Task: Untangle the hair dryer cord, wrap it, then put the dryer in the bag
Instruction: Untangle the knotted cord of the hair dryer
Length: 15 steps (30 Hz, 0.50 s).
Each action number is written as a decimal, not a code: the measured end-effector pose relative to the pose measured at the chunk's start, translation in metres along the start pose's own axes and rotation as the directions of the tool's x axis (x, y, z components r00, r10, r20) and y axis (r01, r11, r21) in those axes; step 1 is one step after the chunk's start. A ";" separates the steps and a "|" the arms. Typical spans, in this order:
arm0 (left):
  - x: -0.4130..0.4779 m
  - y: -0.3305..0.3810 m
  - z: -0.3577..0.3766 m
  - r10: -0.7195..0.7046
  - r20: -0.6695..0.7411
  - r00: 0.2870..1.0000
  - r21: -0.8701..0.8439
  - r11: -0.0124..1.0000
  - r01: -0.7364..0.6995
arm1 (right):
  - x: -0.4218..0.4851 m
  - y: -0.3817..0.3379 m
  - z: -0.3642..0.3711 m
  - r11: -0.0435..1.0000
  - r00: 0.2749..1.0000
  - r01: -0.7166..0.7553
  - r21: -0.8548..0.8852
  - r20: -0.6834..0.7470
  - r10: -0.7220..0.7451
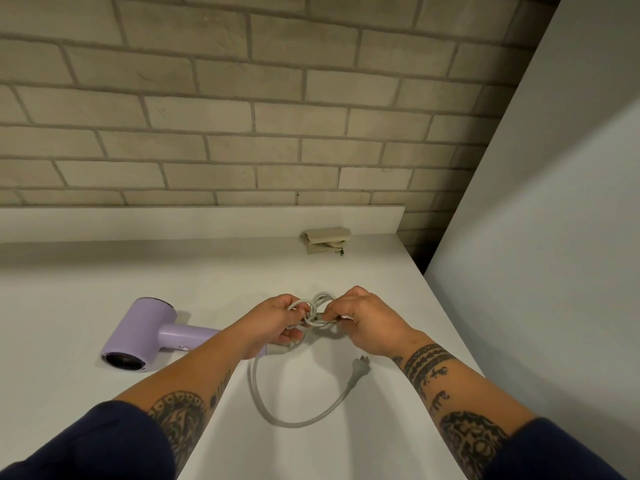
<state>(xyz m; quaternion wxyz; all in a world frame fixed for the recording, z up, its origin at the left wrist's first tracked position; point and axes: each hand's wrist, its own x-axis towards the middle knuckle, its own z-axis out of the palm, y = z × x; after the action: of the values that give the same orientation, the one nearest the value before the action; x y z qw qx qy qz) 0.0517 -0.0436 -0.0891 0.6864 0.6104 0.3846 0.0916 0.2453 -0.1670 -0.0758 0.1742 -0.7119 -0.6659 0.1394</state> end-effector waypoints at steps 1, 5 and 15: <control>0.000 -0.001 0.000 0.013 0.005 1.000 0.018 1.000 -0.013 | 0.000 -0.003 -0.002 0.999 0.999 -0.039 0.020 -0.002 0.039; -0.001 -0.004 0.002 0.056 0.059 0.997 0.027 0.998 -0.057 | 0.006 -0.018 -0.001 0.956 0.967 -0.244 0.165 -0.027 0.252; -0.012 -0.004 0.002 0.120 -0.027 0.992 0.037 0.992 -0.119 | 0.015 -0.041 0.005 0.877 0.953 -0.259 0.404 -0.041 0.300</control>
<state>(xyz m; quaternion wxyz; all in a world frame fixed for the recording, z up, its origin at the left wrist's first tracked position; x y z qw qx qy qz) 0.0431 -0.0531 -0.0880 0.6631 0.6431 0.3586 0.1347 0.2074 -0.1491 -0.0619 0.3256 -0.7569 -0.5046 0.2577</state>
